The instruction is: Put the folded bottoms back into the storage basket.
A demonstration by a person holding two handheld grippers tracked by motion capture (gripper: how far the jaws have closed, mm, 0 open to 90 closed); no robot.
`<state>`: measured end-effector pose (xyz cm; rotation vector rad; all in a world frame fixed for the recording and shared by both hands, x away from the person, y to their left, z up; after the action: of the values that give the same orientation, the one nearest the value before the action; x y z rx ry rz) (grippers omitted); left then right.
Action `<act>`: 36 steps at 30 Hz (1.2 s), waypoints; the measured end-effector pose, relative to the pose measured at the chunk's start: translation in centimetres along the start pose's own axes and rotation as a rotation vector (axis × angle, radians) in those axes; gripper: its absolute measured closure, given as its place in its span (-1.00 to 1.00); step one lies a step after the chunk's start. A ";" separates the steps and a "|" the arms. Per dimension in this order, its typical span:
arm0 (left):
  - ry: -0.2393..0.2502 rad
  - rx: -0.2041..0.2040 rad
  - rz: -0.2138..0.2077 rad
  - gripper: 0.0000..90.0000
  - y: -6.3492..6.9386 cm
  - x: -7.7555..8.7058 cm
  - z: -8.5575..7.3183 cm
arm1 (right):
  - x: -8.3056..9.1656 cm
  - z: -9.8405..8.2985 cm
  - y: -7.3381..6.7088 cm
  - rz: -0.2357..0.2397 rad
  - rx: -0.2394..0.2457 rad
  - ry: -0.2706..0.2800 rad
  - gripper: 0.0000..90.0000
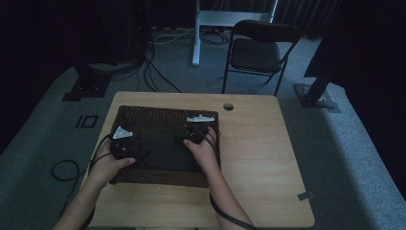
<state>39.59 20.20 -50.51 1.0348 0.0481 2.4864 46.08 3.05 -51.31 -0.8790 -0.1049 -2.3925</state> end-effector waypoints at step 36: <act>0.210 0.024 -0.112 -0.57 3.6 4.6 1.0 | 8.5 1.5 4.1 -0.078 0.087 0.114 -0.65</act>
<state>36.08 18.74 -46.04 0.7546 0.1948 2.4869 43.94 -4.14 -45.44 -0.7090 -0.2012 -2.4844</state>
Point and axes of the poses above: each handheld gripper's, and its own axes: x roughly backward along the jaws, z roughly out of its top, y roughly to its right, the point moved 10 cm from there along -x, roughly forward along the jaws, and after that the axes turned 7 degrees about x, right-handed, at the moved point
